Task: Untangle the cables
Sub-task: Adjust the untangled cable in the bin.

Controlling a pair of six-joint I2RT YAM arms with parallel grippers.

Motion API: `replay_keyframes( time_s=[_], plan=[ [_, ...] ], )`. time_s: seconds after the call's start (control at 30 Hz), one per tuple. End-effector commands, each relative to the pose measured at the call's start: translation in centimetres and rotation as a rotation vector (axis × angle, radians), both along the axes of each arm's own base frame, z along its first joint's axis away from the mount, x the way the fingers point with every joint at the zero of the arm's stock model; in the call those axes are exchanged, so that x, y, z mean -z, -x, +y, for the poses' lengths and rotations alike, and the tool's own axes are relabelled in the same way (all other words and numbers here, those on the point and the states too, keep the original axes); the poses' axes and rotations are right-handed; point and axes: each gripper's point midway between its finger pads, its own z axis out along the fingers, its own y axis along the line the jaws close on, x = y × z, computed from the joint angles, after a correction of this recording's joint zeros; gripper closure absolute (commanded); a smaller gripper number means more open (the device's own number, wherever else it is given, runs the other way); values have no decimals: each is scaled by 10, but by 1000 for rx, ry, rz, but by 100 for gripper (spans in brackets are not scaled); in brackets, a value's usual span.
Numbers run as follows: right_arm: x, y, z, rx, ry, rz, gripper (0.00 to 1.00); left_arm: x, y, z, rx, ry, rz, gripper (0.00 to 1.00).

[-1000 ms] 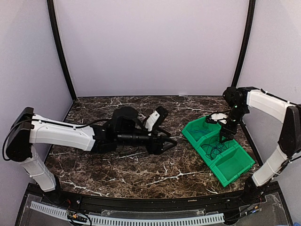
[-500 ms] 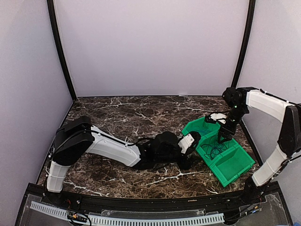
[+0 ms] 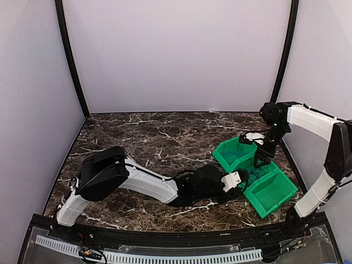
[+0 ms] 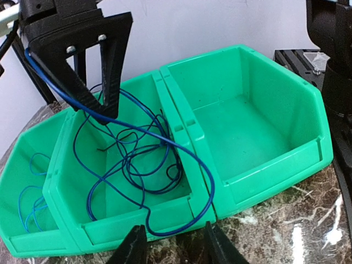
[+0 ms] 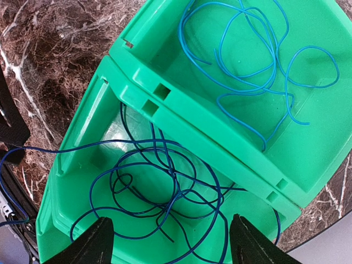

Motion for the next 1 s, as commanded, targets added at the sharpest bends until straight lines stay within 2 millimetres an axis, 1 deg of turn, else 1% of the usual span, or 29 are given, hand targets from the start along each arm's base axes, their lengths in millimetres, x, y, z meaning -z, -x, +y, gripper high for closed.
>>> replay_keyframes(
  time_s=[0.0,0.03,0.07,0.1,0.13,0.2,0.23,0.27,0.3,0.33,0.37,0.47,0.5,0.53,0.6,0.7,0.77,0.87,0.93,0.97],
  plan=[
    [-3,1,1,15,-11,14,26,-36,-10,-7,-32,104,-104,75],
    [-2,2,0,16,-8,12,26,-41,-12,-7,-46,132,-105,85],
    [-1,4,-1,11,-3,8,26,-48,-13,-7,-58,159,-110,90],
    [0,7,-2,3,2,2,27,-52,-15,-7,-70,176,-105,98],
    [1,10,-4,-2,7,-1,26,-57,-18,-8,-86,198,-106,99],
    [0,16,-8,-10,24,-16,26,-64,-25,-9,-118,223,-91,100],
    [-1,19,-10,-15,29,-22,25,-64,-29,-10,-134,233,-68,100],
    [-3,22,-11,-21,33,-30,25,-69,-36,-10,-162,257,-35,100],
    [-4,26,-13,-25,38,-35,24,-68,-40,-10,-177,268,-10,100],
    [-6,29,-16,-31,46,-45,24,-71,-49,-8,-204,296,40,100],
    [-7,33,-18,-37,55,-53,24,-70,-54,-7,-218,307,71,100],
    [-10,44,-27,-57,91,-75,23,-62,-81,1,-291,360,244,100],
    [-10,47,-30,-63,104,-76,23,-61,-85,3,-302,372,272,100],
    [-12,51,-33,-71,113,-82,23,-58,-93,8,-323,394,321,100],
    [-16,58,-36,-89,124,-87,22,-55,-100,12,-345,409,365,100],
    [-26,63,-38,-113,126,-101,22,-50,-106,15,-377,411,396,100],
    [-36,62,-35,-127,105,-131,22,-49,-105,14,-366,413,409,100],
    [-46,47,-27,-105,68,-193,22,-52,-96,9,-309,421,408,100],
    [-49,37,-23,-80,50,-204,22,-56,-88,6,-255,435,408,100],
    [-51,34,-21,-72,41,-202,22,-58,-80,3,-211,438,407,100]
  ],
)
